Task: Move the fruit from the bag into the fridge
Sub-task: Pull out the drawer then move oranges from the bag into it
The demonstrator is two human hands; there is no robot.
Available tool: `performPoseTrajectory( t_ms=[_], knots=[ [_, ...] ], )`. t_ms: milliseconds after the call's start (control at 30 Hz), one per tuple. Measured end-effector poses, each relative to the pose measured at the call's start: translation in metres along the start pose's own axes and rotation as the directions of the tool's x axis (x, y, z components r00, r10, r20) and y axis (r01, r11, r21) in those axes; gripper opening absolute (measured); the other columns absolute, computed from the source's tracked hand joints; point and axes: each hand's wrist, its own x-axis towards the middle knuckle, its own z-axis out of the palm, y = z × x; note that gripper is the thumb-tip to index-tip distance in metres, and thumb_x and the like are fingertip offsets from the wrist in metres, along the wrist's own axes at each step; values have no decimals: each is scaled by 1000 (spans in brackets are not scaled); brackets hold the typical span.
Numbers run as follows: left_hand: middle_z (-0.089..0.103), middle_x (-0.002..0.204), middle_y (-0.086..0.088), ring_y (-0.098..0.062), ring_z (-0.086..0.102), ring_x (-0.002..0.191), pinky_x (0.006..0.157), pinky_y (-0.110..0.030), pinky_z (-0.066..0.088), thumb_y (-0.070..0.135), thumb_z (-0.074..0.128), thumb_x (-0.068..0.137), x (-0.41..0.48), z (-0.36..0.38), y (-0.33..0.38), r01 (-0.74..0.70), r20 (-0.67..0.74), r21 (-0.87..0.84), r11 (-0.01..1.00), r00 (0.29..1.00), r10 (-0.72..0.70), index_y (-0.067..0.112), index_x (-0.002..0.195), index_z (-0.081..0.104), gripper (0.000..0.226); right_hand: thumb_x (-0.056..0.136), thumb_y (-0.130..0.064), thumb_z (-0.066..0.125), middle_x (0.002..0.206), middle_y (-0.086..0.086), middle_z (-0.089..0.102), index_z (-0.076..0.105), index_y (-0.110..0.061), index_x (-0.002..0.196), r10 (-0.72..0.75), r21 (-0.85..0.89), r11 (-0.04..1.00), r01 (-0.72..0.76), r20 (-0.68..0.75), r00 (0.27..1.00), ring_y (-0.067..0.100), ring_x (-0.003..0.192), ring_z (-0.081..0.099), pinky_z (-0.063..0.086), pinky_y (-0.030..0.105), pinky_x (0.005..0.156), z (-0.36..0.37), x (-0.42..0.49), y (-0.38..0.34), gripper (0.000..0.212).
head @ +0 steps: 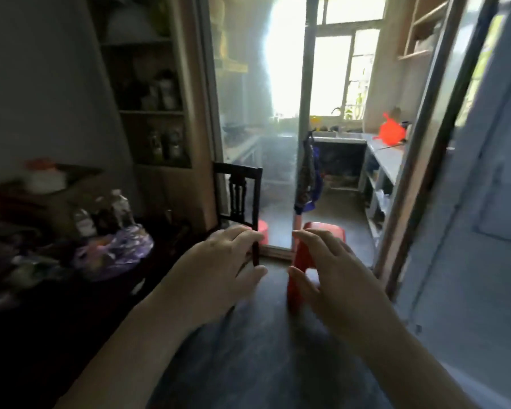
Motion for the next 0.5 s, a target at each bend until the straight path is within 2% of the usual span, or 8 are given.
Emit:
performPoseTrajectory(
  t_ms=[100, 267, 400, 500],
  knots=[
    [40, 140, 14, -8, 38, 128, 104, -32, 36, 48, 49, 90, -20, -16, -81, 164, -48, 64, 984, 986, -161, 30, 138, 36, 53, 91, -46, 48, 145, -12, 36, 33, -30, 141, -91, 85, 993, 86, 58, 994, 6, 132, 34, 20, 13, 97, 60, 48, -46, 55],
    [37, 139, 13, -6, 33, 130, 105, -28, 32, 39, 45, 94, -47, -22, -187, 337, -67, 92, 937, 941, -332, 28, 137, 35, 46, 84, -37, 61, 133, 0, 52, 40, -18, 139, -178, 193, 970, 146, 157, 971, 18, 122, 50, 36, 22, 94, 145, 105, -98, 61],
    [31, 144, 13, -3, 23, 134, 107, -22, 24, 40, 42, 95, -46, -16, -247, 429, -71, 84, 900, 903, -424, 27, 142, 28, 50, 86, -40, 56, 137, -4, 47, 39, -20, 140, -273, 239, 944, 226, 188, 943, 16, 125, 46, 47, 31, 96, 195, 151, -114, 59],
    [30, 146, 13, -5, 24, 135, 106, -21, 23, 37, 41, 95, -34, -2, -287, 500, -101, 94, 861, 865, -492, 27, 143, 27, 50, 87, -38, 58, 136, -5, 47, 39, -19, 141, -322, 261, 929, 262, 218, 921, 14, 125, 45, 45, 28, 96, 234, 184, -112, 59]
  ],
)
